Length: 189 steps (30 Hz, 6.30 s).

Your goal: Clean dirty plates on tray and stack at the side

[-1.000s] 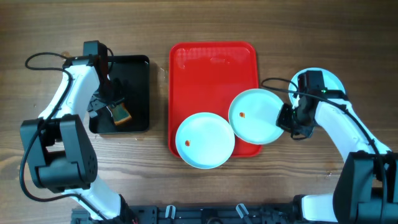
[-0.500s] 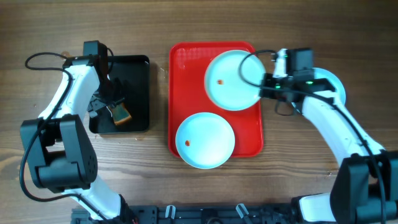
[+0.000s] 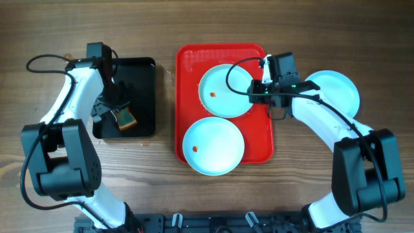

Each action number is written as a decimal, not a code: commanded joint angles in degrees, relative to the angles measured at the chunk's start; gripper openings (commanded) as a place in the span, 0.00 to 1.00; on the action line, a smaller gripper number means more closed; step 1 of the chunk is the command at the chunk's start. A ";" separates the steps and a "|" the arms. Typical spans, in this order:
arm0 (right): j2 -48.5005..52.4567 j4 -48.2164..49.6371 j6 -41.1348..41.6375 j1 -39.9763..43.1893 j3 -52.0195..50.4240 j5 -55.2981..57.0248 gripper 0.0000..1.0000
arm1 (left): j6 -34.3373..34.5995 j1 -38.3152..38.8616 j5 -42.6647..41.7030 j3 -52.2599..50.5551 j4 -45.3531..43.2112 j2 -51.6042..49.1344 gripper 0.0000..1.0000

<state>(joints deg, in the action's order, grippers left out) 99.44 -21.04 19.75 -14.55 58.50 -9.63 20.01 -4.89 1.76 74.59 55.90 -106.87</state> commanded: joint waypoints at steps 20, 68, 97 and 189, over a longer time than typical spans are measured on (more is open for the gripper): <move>-20.81 -19.23 -7.04 -0.17 4.61 -1.57 0.45 | -0.04 -0.04 -8.59 -1.57 -4.17 0.13 1.00; -20.81 -18.86 -2.62 -0.17 4.61 -2.43 0.46 | -4.52 2.43 4.55 -10.84 -14.19 8.33 0.04; -20.81 -18.88 -1.60 -0.17 4.61 -2.40 0.47 | 4.50 2.54 -1.05 -14.12 -11.91 6.23 0.26; -20.81 -18.67 -1.49 -0.17 4.61 -2.40 0.52 | -13.86 4.31 -3.21 -3.23 -7.10 10.91 0.04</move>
<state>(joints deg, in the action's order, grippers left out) 79.05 -39.86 17.96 -14.55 62.00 -11.35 8.27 -0.69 -0.58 63.96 46.02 -100.40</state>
